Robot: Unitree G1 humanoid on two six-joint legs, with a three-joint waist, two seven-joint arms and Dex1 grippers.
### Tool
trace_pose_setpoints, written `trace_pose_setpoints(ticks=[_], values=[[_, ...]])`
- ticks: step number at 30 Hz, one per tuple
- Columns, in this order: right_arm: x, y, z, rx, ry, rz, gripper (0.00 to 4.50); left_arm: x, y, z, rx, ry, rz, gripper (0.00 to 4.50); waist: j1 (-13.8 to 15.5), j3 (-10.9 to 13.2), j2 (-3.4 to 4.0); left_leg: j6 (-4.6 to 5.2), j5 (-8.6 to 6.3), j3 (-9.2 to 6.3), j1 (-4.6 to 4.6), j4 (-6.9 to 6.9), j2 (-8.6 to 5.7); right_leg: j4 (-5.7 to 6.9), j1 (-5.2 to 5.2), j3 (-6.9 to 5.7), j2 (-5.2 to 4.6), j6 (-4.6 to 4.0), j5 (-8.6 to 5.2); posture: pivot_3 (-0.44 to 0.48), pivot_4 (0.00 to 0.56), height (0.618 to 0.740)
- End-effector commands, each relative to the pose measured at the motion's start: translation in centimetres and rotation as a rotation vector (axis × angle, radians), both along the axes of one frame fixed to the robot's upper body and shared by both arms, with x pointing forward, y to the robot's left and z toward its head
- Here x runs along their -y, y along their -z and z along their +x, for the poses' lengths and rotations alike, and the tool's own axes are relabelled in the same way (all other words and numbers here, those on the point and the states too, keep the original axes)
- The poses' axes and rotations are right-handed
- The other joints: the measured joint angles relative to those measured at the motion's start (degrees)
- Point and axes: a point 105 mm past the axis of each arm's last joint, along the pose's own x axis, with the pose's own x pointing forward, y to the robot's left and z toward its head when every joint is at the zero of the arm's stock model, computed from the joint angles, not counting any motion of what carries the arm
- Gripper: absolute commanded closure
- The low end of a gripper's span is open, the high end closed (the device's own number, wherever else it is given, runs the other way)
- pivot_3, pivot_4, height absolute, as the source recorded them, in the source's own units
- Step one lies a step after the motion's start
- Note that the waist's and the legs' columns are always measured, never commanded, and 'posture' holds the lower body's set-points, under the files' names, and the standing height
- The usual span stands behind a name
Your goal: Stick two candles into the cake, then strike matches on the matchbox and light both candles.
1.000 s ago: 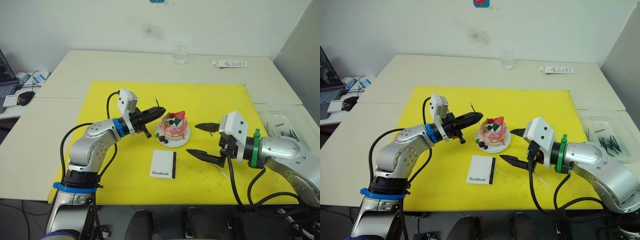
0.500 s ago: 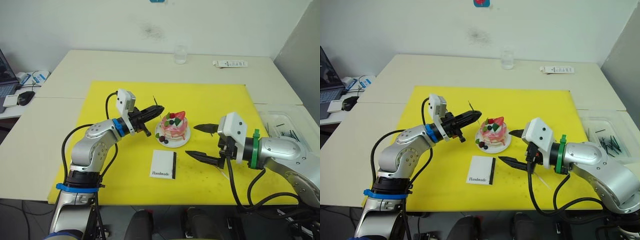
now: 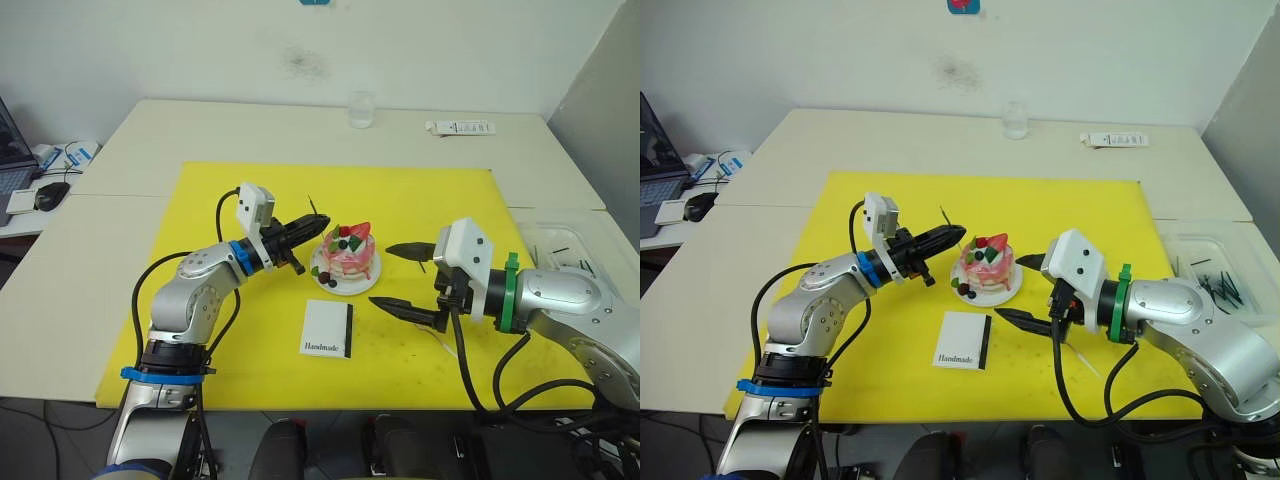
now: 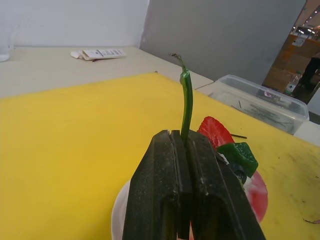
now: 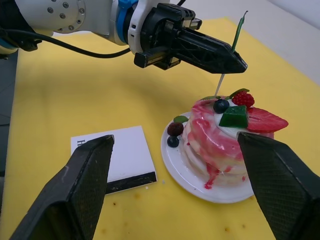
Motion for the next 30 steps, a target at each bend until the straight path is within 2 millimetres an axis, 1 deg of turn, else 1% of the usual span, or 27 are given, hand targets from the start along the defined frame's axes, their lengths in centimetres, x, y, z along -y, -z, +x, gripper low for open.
trace_pose_setpoints(ticks=[1, 10, 16, 19, 25, 30], values=[[-0.2, -0.9, -0.4, 0.043, -0.015, 0.004, 0.40, 0.4, -1.1, -0.3, 0.049, 0.015, -0.019, 4.50, 0.00, 0.00, 0.00, 0.00, 0.00, -0.01, 0.00, 0.00, 0.00, 0.00, 0.00, 0.00, 0.00, 0.00, 0.00, 0.000, 0.150, 0.740], [-0.1, -0.7, -0.8, 0.040, -0.019, -0.003, 0.40, 0.6, -1.8, -0.8, 0.050, 0.037, -0.040, 4.50, 0.01, 0.00, 0.00, 0.00, 0.00, -0.02, 0.00, 0.00, 0.00, 0.00, 0.00, -0.02, 0.00, 0.00, 0.00, 0.000, 0.150, 0.740], [-0.1, -0.6, -0.9, 0.038, -0.020, -0.003, 0.40, 0.8, -1.7, -0.7, 0.048, 0.036, -0.044, 4.50, 0.00, 0.00, 0.00, 0.00, 0.00, -0.01, 0.00, 0.01, 0.00, 0.01, 0.00, -0.01, 0.00, 0.00, 0.00, 0.000, 0.150, 0.740], [-0.1, -0.6, -0.7, 0.037, -0.018, -0.003, 0.40, 0.6, -1.9, -0.4, 0.055, 0.030, -0.036, 4.50, 0.01, 0.00, 0.00, 0.00, 0.00, -0.01, 0.00, 0.01, 0.00, 0.02, 0.00, -0.01, 0.00, 0.00, 0.00, 0.000, 0.150, 0.740], [-0.2, -0.5, -0.5, 0.037, -0.015, -0.001, 0.40, 0.5, -1.4, -0.1, 0.060, 0.021, -0.009, 4.50, 0.01, 0.00, 0.00, 0.00, 0.00, -0.01, 0.01, 0.01, 0.00, 0.02, 0.00, -0.01, 0.00, 0.00, 0.00, 0.000, 0.150, 0.740], [-0.2, -0.6, -0.5, 0.041, -0.017, 0.002, 0.40, 0.9, -0.7, -0.1, 0.061, 0.021, 0.005, 4.50, 0.01, 0.00, 0.00, 0.00, 0.00, -0.01, 0.00, 0.01, 0.00, 0.01, 0.00, -0.01, 0.00, 0.00, 0.00, 0.000, 0.150, 0.740]])
